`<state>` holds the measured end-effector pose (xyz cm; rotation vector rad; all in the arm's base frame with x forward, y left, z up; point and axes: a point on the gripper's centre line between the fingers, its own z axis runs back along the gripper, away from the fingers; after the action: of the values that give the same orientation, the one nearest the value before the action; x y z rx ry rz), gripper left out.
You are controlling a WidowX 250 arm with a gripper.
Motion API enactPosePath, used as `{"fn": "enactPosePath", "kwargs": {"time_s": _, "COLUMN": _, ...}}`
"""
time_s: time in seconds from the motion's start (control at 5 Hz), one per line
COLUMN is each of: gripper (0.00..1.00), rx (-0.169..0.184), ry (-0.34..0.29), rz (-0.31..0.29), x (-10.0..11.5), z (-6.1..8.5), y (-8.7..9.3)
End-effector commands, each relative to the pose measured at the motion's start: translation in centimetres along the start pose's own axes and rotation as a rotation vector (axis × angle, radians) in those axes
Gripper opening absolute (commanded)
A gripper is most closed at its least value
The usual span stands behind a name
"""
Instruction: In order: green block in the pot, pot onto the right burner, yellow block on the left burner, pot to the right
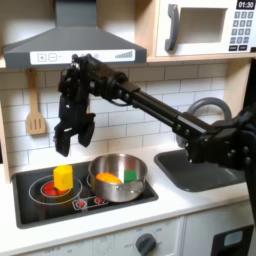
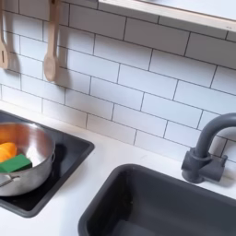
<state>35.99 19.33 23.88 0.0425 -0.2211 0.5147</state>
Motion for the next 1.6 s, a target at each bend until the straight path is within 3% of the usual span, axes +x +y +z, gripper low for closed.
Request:
{"fn": "enactPosePath", "kwargs": {"time_s": 0.0, "gripper": 1.0, "rx": -0.028, "ry": 0.034, "rz": -0.082, "x": -2.0, "z": 0.4, "y": -1.6}}
{"fn": "enactPosePath", "kwargs": {"time_s": 0.4, "gripper": 1.0, "rx": -0.052, "ry": 0.049, "rz": -0.162, "x": -3.9, "z": 0.5, "y": -4.3}}
{"fn": "enactPosePath", "kwargs": {"time_s": 0.8, "gripper": 1.0, "rx": -0.055, "ry": 0.095, "rz": -0.172, "x": -5.0, "z": -0.9, "y": -4.6}}
{"fn": "enactPosePath", "kwargs": {"time_s": 1.0, "gripper": 1.0, "rx": -0.055, "ry": 0.087, "rz": -0.184, "x": -5.8, "z": -0.5, "y": -4.6}}
{"fn": "enactPosePath", "kwargs": {"time_s": 1.4, "gripper": 1.0, "rx": -0.058, "ry": 0.119, "rz": -0.198, "x": -7.3, "z": -1.1, "y": -4.9}}
